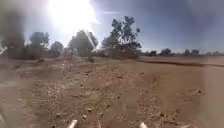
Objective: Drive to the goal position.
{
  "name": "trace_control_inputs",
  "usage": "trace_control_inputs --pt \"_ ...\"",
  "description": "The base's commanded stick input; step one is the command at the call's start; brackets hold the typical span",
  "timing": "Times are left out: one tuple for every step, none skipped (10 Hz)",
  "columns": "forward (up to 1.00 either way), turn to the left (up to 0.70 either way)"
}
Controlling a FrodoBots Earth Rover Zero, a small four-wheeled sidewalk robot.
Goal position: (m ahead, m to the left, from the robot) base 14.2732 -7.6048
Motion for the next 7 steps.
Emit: trace_control_inputs --pt "0.7 0.0" --pt "0.7 0.0" --pt "0.7 -0.2" --pt "0.7 -0.27" --pt "0.7 -0.27" --pt "0.7 -0.27" --pt "0.7 -0.27"
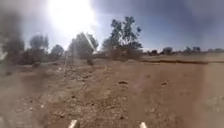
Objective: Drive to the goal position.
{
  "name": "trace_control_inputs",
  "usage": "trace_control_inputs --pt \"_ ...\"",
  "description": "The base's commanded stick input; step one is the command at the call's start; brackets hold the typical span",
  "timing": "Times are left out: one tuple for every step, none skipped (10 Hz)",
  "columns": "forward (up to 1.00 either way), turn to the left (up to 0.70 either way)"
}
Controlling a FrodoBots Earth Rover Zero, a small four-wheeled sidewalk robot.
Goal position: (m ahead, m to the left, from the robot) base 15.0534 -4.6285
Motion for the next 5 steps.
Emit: trace_control_inputs --pt "0.7 -0.27" --pt "0.7 -0.27" --pt "0.7 -0.27" --pt "0.7 -0.27" --pt "0.7 -0.27"
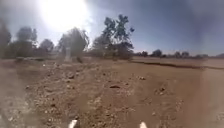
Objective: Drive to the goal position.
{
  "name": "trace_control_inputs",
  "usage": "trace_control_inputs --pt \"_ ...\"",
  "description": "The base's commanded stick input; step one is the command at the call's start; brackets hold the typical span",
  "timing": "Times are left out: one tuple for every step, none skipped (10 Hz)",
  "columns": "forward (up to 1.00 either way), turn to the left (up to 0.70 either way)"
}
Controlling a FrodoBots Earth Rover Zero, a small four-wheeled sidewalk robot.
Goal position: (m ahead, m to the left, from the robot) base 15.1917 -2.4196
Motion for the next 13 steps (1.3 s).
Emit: trace_control_inputs --pt "0.7 -0.27" --pt "0.7 -0.27" --pt "0.7 -0.27" --pt "0.7 -0.27" --pt "0.7 -0.27" --pt "0.7 -0.27" --pt "0.7 -0.09" --pt "0.7 0.0" --pt "0.7 0.0" --pt "0.7 0.0" --pt "0.7 0.0" --pt "0.7 0.0" --pt "0.7 0.0"
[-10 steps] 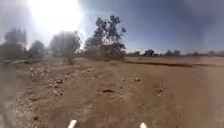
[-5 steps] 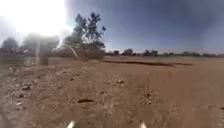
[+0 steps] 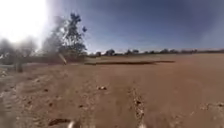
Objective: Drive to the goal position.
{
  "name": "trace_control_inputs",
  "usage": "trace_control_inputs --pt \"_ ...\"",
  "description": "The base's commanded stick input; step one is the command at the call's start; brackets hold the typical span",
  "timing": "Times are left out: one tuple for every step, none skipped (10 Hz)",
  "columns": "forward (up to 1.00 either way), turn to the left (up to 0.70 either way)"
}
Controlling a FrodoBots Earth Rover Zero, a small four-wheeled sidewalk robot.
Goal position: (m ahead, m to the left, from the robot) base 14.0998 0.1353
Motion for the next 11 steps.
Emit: trace_control_inputs --pt "0.7 0.0" --pt "0.7 0.15" --pt "0.7 0.27" --pt "0.7 0.27" --pt "0.7 0.27" --pt "0.7 0.27" --pt "0.7 0.27" --pt "0.7 0.27" --pt "0.7 0.27" --pt "0.7 0.27" --pt "0.7 0.27"
